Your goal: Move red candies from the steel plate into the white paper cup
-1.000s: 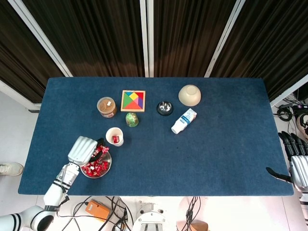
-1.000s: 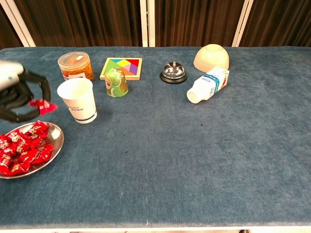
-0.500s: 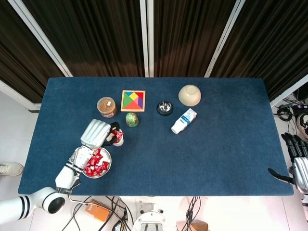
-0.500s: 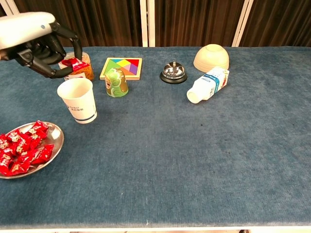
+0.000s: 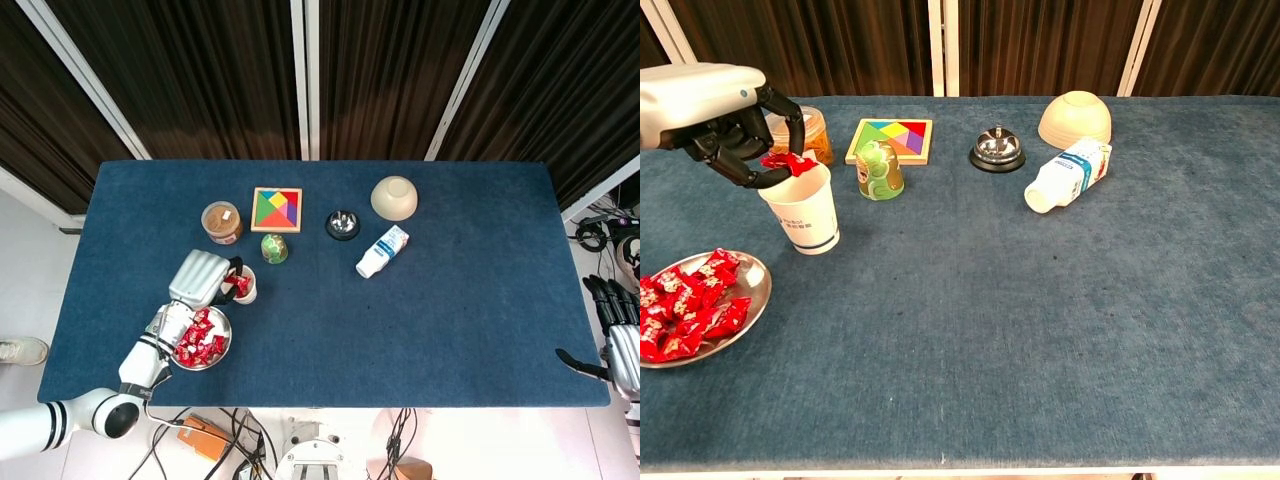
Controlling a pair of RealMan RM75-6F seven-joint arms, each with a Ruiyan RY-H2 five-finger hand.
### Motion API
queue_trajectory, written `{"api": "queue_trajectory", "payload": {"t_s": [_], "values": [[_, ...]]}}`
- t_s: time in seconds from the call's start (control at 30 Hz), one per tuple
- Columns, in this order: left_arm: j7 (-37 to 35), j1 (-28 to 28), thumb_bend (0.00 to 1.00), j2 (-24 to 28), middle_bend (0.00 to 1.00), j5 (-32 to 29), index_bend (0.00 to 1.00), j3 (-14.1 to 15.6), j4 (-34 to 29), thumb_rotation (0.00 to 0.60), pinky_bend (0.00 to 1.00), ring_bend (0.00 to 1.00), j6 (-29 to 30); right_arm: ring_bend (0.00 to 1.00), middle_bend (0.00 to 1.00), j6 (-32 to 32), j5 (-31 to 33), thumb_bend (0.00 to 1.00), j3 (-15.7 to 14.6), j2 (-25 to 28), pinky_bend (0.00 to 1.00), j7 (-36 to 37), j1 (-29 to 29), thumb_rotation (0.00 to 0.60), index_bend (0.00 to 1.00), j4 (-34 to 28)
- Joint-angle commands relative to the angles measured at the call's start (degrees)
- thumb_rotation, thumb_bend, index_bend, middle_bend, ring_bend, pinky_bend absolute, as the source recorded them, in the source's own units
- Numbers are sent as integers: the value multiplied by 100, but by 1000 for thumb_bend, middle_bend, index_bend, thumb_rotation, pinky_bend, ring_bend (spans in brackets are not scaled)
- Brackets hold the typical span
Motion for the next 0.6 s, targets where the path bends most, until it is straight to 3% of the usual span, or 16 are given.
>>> {"api": "queue_trajectory", "payload": {"t_s": [0.03, 0.37, 0.6], "values": [[33, -9, 286, 38, 873, -60, 495, 41, -24, 600, 832, 843, 8, 94, 125, -5, 10, 197, 5, 5, 149, -11, 1, 600, 25, -6], [-41, 31, 183, 11, 873, 12, 369, 122, -26, 600, 832, 843, 223, 94, 128, -56, -7, 197, 2, -9, 152, -20, 37, 600, 26, -23], [-453, 417, 177, 363, 873, 639, 364, 289, -368, 600, 832, 844, 880, 94, 128, -62, -35, 196, 25, -3, 155, -27, 73, 600, 26, -27]]}}
